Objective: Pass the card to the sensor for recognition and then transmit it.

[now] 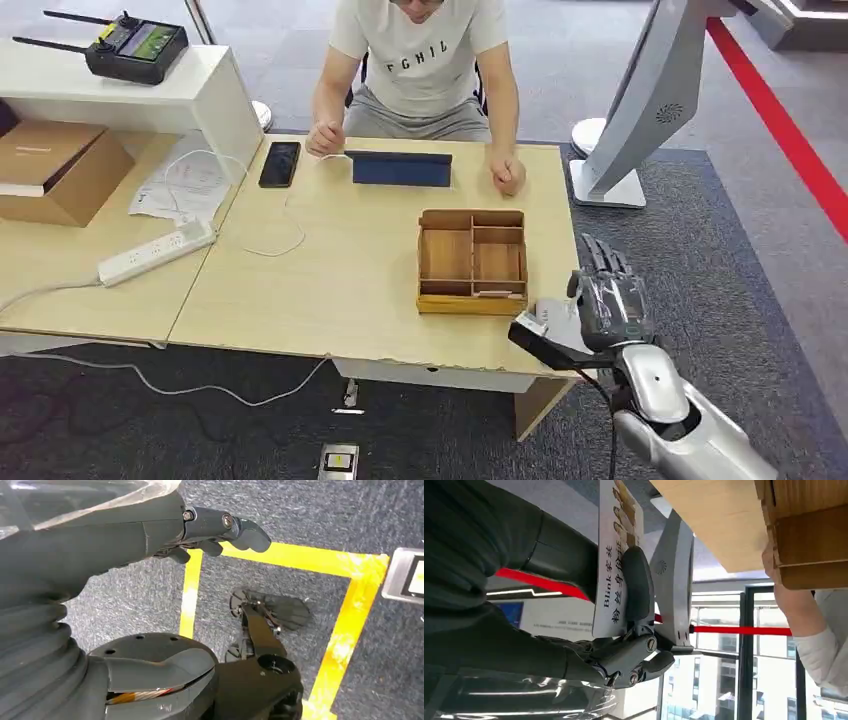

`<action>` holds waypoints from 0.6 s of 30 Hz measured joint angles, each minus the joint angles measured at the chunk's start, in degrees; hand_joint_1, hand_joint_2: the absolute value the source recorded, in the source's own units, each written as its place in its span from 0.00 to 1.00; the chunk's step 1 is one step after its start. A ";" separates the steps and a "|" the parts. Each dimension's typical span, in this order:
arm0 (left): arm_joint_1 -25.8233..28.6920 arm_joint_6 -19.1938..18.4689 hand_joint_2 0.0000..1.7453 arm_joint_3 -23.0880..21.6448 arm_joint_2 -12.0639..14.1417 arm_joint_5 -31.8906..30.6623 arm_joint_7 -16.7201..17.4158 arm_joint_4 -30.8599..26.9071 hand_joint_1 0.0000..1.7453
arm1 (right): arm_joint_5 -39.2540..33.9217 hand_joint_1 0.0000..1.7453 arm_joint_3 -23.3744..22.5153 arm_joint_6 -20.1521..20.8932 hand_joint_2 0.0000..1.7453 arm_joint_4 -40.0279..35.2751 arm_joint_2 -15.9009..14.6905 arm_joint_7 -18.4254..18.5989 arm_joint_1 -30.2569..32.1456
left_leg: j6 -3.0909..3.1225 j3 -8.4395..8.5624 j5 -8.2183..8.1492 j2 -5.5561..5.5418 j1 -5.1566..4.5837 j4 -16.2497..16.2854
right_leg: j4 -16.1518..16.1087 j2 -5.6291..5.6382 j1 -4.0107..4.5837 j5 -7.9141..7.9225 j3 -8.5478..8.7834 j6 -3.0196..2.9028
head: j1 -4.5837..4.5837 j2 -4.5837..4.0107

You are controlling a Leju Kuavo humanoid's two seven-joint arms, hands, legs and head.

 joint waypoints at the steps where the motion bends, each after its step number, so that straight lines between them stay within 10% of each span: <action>1: 0.00 0.26 1.00 0.00 -0.09 0.20 0.11 0.00 0.00 | -0.15 1.00 0.18 -0.24 1.00 0.28 0.15 -0.37 0.08 | 0.00 0.00 0.00 0.00 0.00 0.00 | 0.00 0.00 0.00 0.00 0.00 0.00 | 0.00 0.00; 18: 0.00 1.59 1.00 0.02 -1.11 0.81 -0.09 -0.09 0.00 | -3.72 1.00 1.92 -1.03 1.00 6.43 2.60 -1.09 0.70 | 0.00 0.01 0.00 0.00 0.01 0.00 | 0.00 0.00 0.01 0.00 0.00 0.00 | 0.00 0.00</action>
